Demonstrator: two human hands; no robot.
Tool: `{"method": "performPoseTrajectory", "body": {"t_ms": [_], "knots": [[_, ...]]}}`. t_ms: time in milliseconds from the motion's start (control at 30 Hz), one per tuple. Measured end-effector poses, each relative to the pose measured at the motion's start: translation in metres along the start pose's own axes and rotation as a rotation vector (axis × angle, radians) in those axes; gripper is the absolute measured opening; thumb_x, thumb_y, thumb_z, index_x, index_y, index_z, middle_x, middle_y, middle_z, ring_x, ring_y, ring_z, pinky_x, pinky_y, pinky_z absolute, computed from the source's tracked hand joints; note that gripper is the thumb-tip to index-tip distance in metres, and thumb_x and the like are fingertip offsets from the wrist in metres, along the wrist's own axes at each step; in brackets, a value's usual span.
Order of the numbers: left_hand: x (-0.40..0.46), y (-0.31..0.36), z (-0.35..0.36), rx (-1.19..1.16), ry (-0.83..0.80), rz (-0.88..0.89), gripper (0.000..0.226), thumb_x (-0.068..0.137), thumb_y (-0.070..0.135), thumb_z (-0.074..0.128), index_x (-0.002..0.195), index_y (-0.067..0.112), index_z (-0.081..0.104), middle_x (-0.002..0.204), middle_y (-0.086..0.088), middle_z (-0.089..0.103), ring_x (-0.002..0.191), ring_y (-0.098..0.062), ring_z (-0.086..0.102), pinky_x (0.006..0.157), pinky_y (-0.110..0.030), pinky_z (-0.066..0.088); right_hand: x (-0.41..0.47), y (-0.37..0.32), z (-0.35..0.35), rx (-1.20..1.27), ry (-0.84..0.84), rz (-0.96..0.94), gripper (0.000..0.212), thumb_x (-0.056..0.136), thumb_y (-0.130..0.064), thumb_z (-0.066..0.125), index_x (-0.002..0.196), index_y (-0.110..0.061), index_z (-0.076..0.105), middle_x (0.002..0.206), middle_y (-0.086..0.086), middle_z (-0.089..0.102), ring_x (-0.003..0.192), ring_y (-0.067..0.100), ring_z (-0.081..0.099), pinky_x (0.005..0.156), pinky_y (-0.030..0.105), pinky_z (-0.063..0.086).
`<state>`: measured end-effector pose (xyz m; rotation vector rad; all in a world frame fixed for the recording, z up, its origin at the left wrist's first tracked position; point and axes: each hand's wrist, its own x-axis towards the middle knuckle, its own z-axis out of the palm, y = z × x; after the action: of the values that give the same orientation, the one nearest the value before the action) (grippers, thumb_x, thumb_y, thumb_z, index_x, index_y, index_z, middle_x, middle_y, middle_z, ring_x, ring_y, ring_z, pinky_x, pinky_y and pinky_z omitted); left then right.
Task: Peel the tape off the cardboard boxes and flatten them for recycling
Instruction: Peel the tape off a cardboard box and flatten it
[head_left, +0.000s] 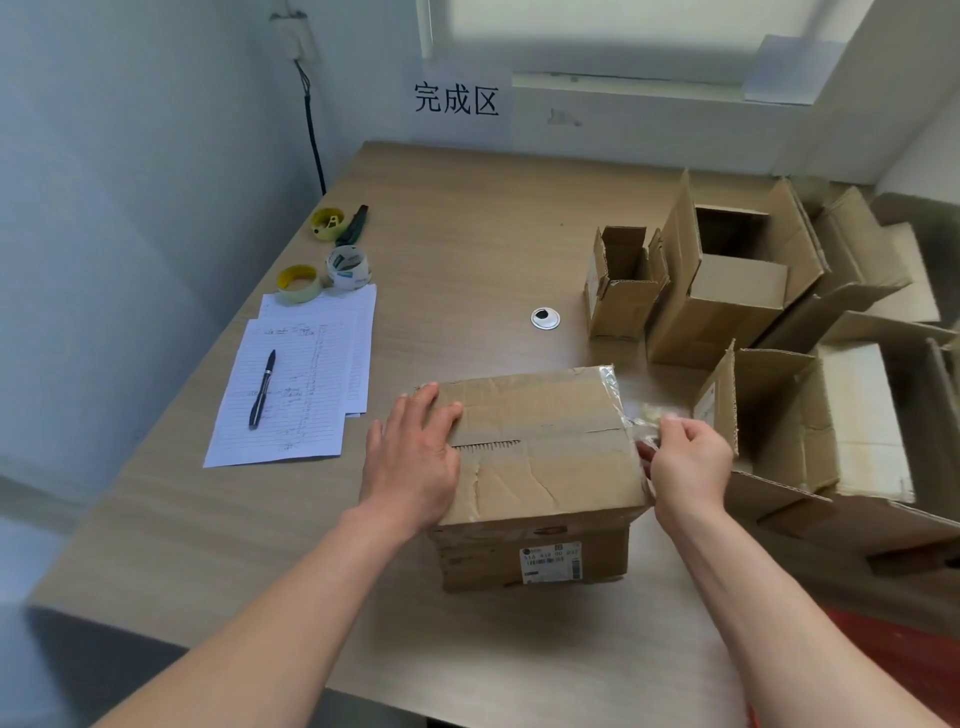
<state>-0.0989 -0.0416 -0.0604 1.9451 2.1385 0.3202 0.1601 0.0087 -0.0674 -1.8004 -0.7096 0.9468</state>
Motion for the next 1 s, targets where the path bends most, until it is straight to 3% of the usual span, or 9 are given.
{"method": "performPoseTrajectory", "body": {"t_ms": [67,167,300,400,533,667,767,1000], "knots": [[0.002,0.003,-0.003,0.034,-0.017,-0.007,0.048,0.094,0.019,0.047,0.141,0.023,0.045,0.16,-0.002,0.023,0.148,-0.026,0.015,0.116,-0.052,0.023,-0.002,-0.004,-0.002,-0.129,-0.045,-0.108,0.031,0.103,-0.033,0.047,0.085,-0.013,0.063,0.084,0.005,0.064,0.089,0.031,0.066,0.082,0.055,0.056],[0.008,0.024,-0.007,0.039,-0.052,-0.005,0.045,0.096,0.027,0.045,0.14,0.018,0.046,0.165,-0.006,0.013,0.153,-0.03,0.001,0.122,-0.047,0.01,-0.008,-0.011,-0.011,-0.349,-0.176,-0.362,0.042,0.1,-0.051,0.046,0.093,-0.014,0.065,0.088,0.002,0.065,0.087,0.023,0.059,0.077,0.04,0.047],[0.003,0.059,0.008,0.06,-0.127,0.066,0.065,0.098,0.051,0.039,0.154,0.022,0.025,0.167,-0.004,-0.005,0.153,-0.028,-0.01,0.123,-0.045,-0.001,-0.013,-0.003,-0.008,-0.668,-0.273,-0.451,0.05,0.08,-0.063,0.07,0.103,-0.018,0.066,0.097,0.0,0.063,0.091,0.019,0.057,0.074,0.031,0.039],[0.003,0.062,0.016,0.124,-0.123,0.072,0.07,0.099,0.057,0.033,0.158,0.023,0.014,0.167,-0.003,-0.008,0.152,-0.029,-0.013,0.123,-0.048,-0.004,-0.01,0.001,-0.004,-0.725,-0.241,-0.483,0.058,0.079,-0.062,0.071,0.115,-0.017,0.063,0.105,0.001,0.062,0.093,0.017,0.055,0.075,0.03,0.038],[0.003,0.059,0.015,0.129,-0.121,0.088,0.07,0.099,0.058,0.031,0.158,0.024,0.015,0.167,-0.003,-0.008,0.152,-0.029,-0.014,0.123,-0.049,-0.005,0.0,-0.002,-0.001,-0.765,-0.22,-0.569,0.039,0.094,-0.05,0.057,0.081,-0.013,0.056,0.081,0.006,0.06,0.078,0.029,0.055,0.064,0.037,0.036],[0.003,0.059,0.015,0.131,-0.12,0.09,0.069,0.099,0.058,0.03,0.157,0.025,0.015,0.167,-0.003,-0.008,0.152,-0.029,-0.015,0.122,-0.049,-0.005,0.004,0.001,-0.001,-0.688,-0.168,-0.666,0.036,0.102,-0.029,0.051,0.074,-0.007,0.054,0.071,0.007,0.058,0.07,0.031,0.053,0.063,0.037,0.034],[0.003,0.058,0.015,0.128,-0.12,0.09,0.068,0.099,0.058,0.031,0.157,0.025,0.016,0.167,-0.003,-0.008,0.152,-0.029,-0.014,0.123,-0.049,-0.005,0.002,0.002,0.0,-0.592,-0.132,-0.58,0.037,0.103,-0.024,0.05,0.069,-0.009,0.048,0.064,0.002,0.049,0.064,0.027,0.046,0.062,0.036,0.028],[0.002,0.054,0.017,0.141,-0.119,0.1,0.07,0.096,0.058,0.028,0.157,0.026,0.015,0.167,-0.002,-0.009,0.152,-0.028,-0.016,0.122,-0.048,-0.006,0.003,-0.001,0.002,-0.32,-0.048,-0.179,0.047,0.103,-0.026,0.045,0.061,-0.005,0.051,0.061,0.005,0.052,0.064,0.024,0.047,0.059,0.035,0.031]]}}
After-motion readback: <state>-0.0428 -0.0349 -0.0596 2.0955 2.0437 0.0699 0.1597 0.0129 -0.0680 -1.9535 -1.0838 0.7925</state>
